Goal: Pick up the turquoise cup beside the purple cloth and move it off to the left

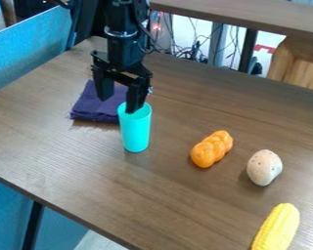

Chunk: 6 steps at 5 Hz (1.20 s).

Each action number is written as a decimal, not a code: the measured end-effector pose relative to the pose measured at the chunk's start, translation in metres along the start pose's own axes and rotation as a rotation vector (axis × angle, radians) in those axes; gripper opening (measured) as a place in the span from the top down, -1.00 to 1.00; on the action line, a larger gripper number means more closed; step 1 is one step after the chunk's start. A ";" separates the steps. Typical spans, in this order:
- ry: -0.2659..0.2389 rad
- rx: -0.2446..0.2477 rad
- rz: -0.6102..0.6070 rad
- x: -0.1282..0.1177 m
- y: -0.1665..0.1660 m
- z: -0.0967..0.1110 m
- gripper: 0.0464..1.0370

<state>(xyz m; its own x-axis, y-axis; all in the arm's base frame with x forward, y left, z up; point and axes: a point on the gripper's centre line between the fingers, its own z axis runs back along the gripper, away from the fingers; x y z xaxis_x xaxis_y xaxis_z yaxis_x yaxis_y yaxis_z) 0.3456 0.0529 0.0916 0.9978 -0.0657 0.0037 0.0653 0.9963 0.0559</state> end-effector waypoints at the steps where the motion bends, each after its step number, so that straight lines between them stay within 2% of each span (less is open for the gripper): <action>1: 0.039 0.012 0.018 -0.001 0.002 -0.012 -0.93; 2: 0.061 0.022 0.021 0.000 0.000 -0.022 -0.86; 4: 0.062 -0.005 -0.019 0.000 -0.005 -0.025 0.28; 5: 0.072 -0.043 -0.052 -0.005 -0.010 -0.026 0.72; 6: 0.004 -0.101 -0.142 -0.012 -0.012 -0.010 0.89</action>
<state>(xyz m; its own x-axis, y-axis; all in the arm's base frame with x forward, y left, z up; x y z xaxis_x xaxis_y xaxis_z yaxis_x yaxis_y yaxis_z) 0.3329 0.0421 0.0807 0.9786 -0.2057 -0.0008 0.2054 0.9776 -0.0454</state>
